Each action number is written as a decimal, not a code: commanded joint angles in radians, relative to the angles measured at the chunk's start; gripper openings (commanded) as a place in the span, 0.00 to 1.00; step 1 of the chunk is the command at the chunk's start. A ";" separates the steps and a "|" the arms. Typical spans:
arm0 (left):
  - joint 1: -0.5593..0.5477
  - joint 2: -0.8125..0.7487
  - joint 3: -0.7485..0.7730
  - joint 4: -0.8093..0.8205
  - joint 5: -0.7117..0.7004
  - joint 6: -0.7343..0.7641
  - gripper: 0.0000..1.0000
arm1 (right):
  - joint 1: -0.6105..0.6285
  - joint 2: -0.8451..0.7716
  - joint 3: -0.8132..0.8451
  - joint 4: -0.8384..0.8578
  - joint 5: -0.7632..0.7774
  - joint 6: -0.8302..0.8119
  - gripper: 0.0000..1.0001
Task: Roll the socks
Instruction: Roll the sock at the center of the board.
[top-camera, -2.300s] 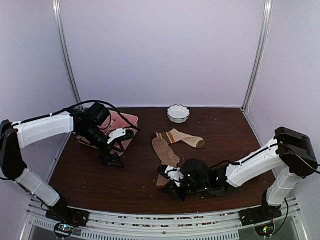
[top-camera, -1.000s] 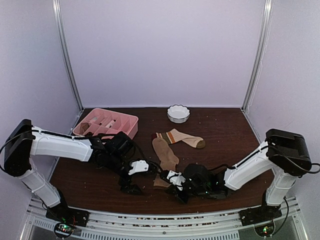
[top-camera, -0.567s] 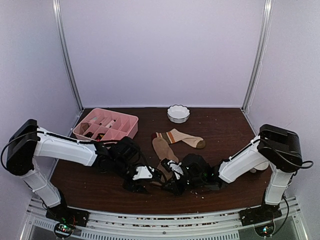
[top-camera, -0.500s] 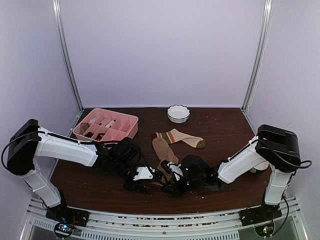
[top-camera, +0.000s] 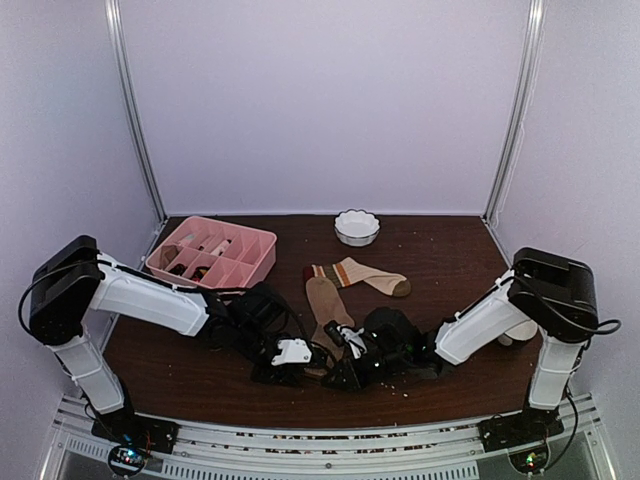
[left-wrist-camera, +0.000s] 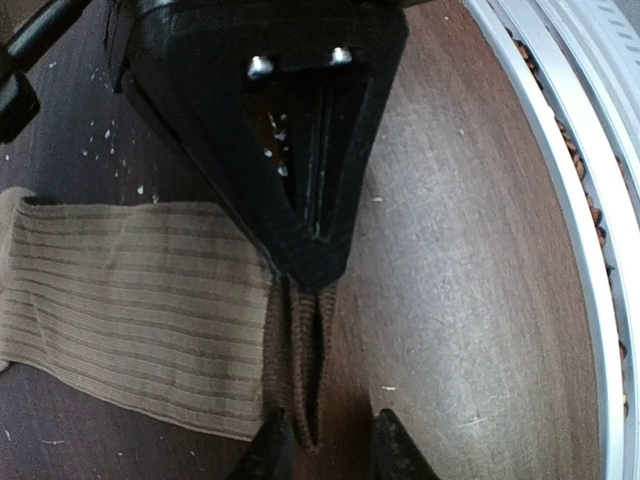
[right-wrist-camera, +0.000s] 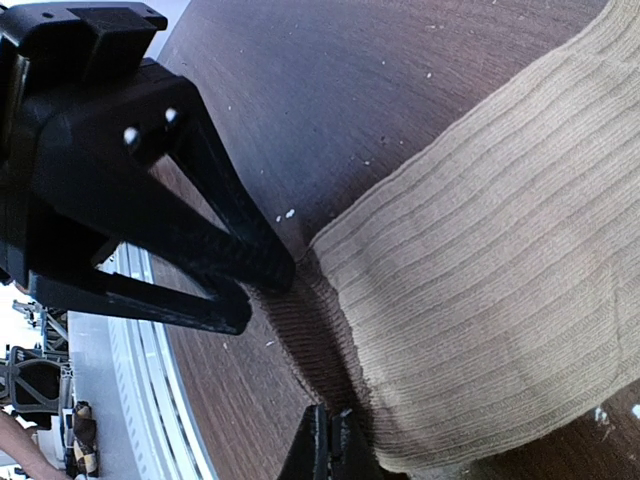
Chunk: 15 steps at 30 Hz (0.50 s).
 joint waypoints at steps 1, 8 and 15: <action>-0.002 0.023 0.041 0.011 0.027 -0.014 0.24 | -0.010 0.021 -0.001 0.009 -0.029 0.062 0.00; -0.002 0.041 0.053 -0.001 0.041 -0.036 0.25 | -0.012 0.027 -0.009 0.041 -0.034 0.086 0.00; 0.000 0.062 0.081 -0.025 0.064 -0.069 0.23 | -0.011 0.029 -0.001 0.041 -0.029 0.099 0.00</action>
